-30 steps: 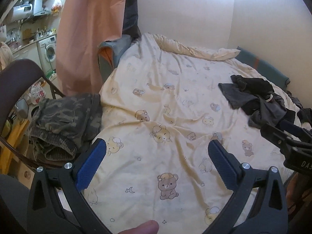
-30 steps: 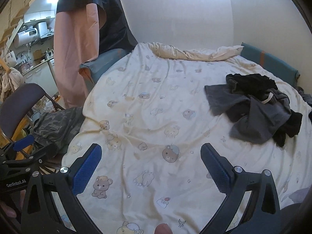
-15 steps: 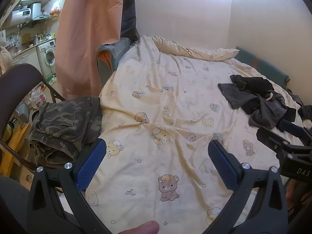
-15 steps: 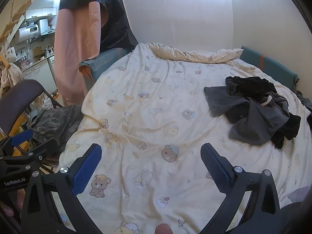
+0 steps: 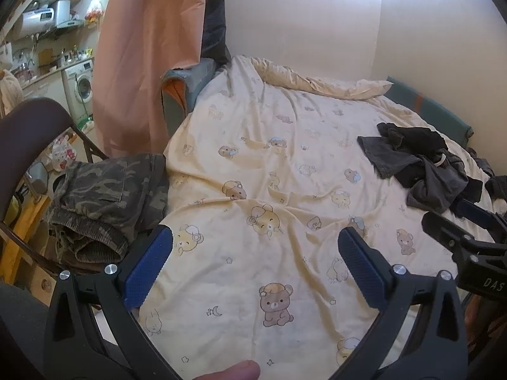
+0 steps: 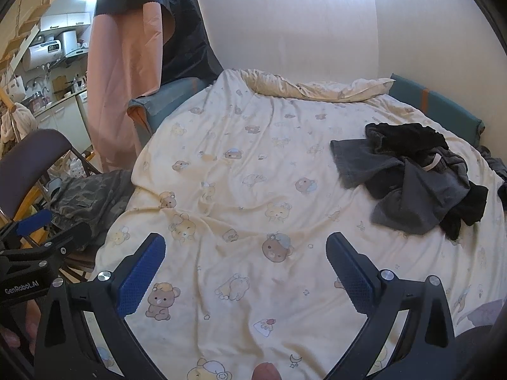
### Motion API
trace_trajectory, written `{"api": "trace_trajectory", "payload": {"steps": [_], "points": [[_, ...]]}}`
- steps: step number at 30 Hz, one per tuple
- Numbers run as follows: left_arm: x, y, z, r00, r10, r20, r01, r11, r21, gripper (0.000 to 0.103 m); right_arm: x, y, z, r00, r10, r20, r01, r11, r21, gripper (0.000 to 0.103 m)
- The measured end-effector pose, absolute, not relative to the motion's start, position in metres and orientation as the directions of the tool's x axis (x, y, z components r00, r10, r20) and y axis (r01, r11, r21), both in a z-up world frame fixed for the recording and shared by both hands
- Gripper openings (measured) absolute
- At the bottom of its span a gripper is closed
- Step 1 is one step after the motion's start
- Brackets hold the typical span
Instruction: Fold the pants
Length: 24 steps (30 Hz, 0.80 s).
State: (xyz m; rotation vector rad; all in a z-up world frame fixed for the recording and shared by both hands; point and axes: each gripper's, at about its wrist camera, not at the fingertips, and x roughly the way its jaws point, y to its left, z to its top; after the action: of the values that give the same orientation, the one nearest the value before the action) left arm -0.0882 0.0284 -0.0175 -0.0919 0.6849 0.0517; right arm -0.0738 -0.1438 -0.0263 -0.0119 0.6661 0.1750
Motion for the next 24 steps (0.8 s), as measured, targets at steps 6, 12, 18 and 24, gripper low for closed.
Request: {"api": "trace_trajectory", "payload": {"steps": [6,12,18,24], "points": [[-0.0875,0.0298,-0.0192,0.771,0.011,-0.636,-0.073,0.995,-0.071,0.103,-0.0737,-0.1462,-0.0244,0.778,0.155,-0.609,-0.153,0.987,0.055,0.103],[-0.0879,0.029,-0.0203,0.773,0.012,-0.634,-0.071,0.995,-0.068,0.103,-0.0764,-0.1454,-0.0248,0.777,0.153,-0.61,-0.151,0.987,0.054,0.103],[-0.088,0.0283,-0.0202,0.773,0.012,-0.634,-0.072,0.995,-0.068,0.103,-0.0764,-0.146,-0.0244,0.776,0.155,-0.611,-0.154,0.987,0.055,0.103],[-0.0882,0.0276,-0.0209,0.777,0.005,-0.629,-0.064,0.995,-0.071,0.103,-0.0775,-0.1451,-0.0251,0.777,0.154,-0.61,-0.152,0.987,0.056,0.103]]}}
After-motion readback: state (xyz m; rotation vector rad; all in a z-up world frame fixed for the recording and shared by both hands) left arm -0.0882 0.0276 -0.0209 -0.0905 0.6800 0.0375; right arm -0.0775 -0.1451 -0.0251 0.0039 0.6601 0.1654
